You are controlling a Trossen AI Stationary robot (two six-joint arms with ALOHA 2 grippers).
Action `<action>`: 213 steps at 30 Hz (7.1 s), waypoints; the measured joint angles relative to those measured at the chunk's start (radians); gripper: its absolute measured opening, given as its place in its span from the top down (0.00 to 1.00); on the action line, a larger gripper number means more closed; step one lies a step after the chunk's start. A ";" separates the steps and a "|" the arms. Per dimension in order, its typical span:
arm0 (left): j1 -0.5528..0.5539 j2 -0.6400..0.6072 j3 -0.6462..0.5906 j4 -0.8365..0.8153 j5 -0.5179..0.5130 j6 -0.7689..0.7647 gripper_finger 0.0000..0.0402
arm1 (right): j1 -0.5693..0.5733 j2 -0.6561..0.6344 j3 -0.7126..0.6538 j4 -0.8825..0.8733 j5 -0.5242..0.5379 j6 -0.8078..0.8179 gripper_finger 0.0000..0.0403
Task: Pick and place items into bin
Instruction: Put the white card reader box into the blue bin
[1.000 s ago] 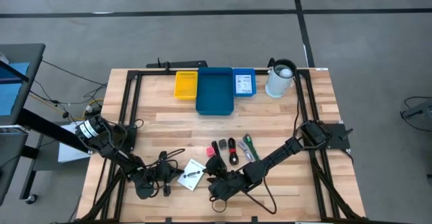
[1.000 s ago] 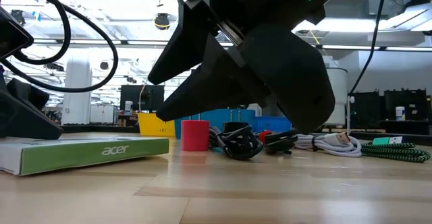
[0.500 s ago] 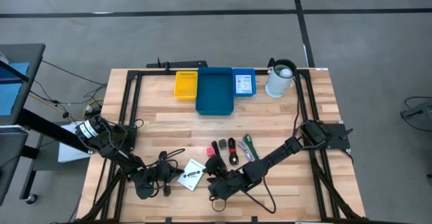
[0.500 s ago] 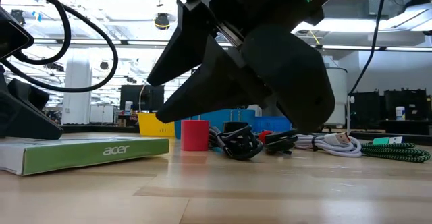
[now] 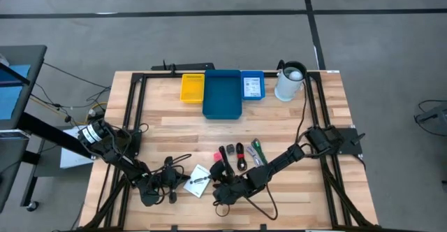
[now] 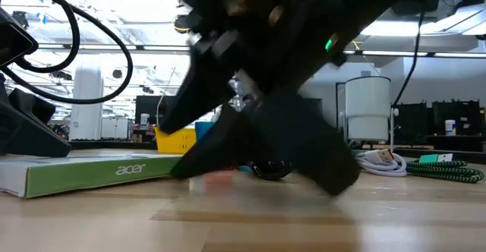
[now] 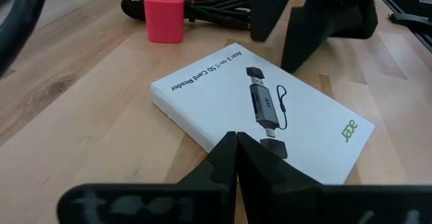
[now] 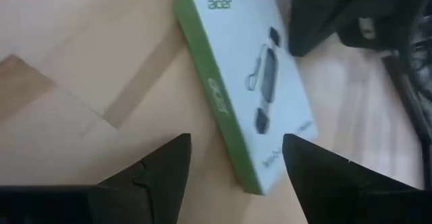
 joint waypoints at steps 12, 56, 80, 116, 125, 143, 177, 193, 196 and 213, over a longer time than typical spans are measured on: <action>-0.001 0.000 0.000 -0.022 0.000 -0.015 1.00 | -0.004 0.034 0.054 -0.021 0.030 -0.052 0.42; -0.036 0.284 0.001 0.393 -0.155 0.115 1.00 | -0.035 0.043 0.056 0.011 -0.013 -0.071 0.42; -0.044 0.289 0.001 0.382 -0.164 0.102 1.00 | -0.052 0.043 0.055 0.020 -0.055 -0.093 0.50; -0.042 0.288 0.023 0.338 -0.180 0.083 1.00 | -0.059 0.046 0.059 0.052 0.039 -0.308 0.53; -0.042 0.288 0.027 0.339 -0.181 0.084 1.00 | -0.075 0.045 0.058 0.042 0.028 -0.302 0.57; -0.044 0.299 0.027 0.500 -0.202 0.203 1.00 | -0.050 0.047 0.108 -0.048 0.108 -0.243 0.92; 0.299 -0.332 -0.070 0.603 0.114 1.114 1.00 | -0.331 -0.621 0.358 -0.736 0.099 0.440 0.93; 0.529 -0.634 -0.070 0.351 0.115 1.328 1.00 | -1.004 -0.529 0.357 -0.874 -0.377 0.792 0.92; 0.564 -0.646 -0.070 0.322 0.116 1.328 1.00 | -1.073 -0.466 0.357 -0.906 -0.399 0.806 0.93; 0.609 -0.648 -0.070 0.237 0.152 1.279 1.00 | -1.146 -0.248 0.357 -1.041 -0.467 0.827 0.91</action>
